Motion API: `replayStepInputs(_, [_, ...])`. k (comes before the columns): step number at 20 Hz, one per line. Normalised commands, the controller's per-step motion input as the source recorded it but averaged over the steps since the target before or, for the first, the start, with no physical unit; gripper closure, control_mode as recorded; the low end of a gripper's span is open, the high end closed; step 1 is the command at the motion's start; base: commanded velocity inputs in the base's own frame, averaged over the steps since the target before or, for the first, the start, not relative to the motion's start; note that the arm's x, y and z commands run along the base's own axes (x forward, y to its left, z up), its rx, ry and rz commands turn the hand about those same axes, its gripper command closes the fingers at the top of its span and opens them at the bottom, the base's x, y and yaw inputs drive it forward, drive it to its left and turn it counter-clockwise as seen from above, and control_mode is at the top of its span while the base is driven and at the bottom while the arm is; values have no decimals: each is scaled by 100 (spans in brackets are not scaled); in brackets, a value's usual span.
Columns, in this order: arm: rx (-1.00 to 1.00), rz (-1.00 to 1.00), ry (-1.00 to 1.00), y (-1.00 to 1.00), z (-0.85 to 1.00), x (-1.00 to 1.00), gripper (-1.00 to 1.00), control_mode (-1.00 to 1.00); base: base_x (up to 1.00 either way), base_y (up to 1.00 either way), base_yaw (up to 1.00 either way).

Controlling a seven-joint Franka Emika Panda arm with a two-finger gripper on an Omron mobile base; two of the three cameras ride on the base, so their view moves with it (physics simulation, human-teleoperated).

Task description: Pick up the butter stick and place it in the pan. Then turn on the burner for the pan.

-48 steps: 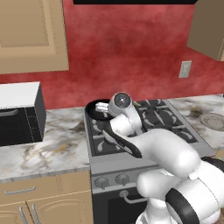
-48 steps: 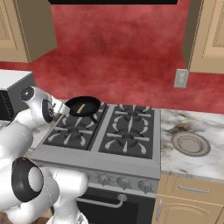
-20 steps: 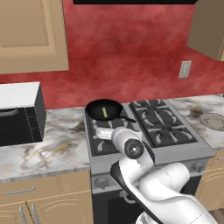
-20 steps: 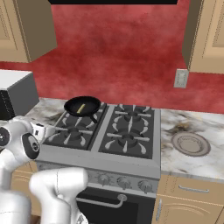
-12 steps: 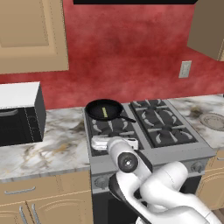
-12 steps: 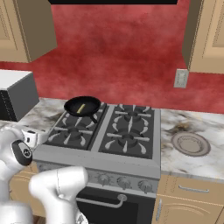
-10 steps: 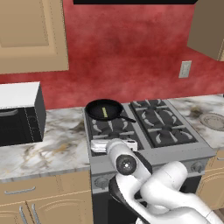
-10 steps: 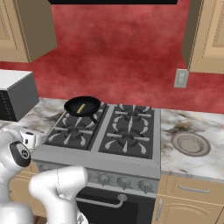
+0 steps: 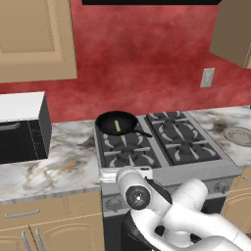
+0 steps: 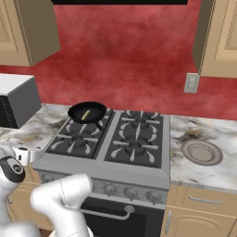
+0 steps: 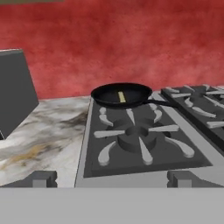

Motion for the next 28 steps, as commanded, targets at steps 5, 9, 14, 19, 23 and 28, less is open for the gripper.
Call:
replayStepInputs(5, [-1,7,-3,0,-34,-5,-100,-100,0,0,0])
replayStepInputs(9, [-4,6,-5,0,-41,0,-100,-100,0,0,0])
replayStepInputs(14, [-3,8,-7,-7,-43,0,-100,-100,0,0,0])
replayStepInputs(19, [-1,8,-8,-18,-34,0,-100,-100,0,0,0])
replayStepInputs(23, [0,3,-7,-34,-39,0,-100,-100,0,0,0])
replayStepInputs(28, [0,4,-10,-28,-54,0,-100,-100,0,0,0])
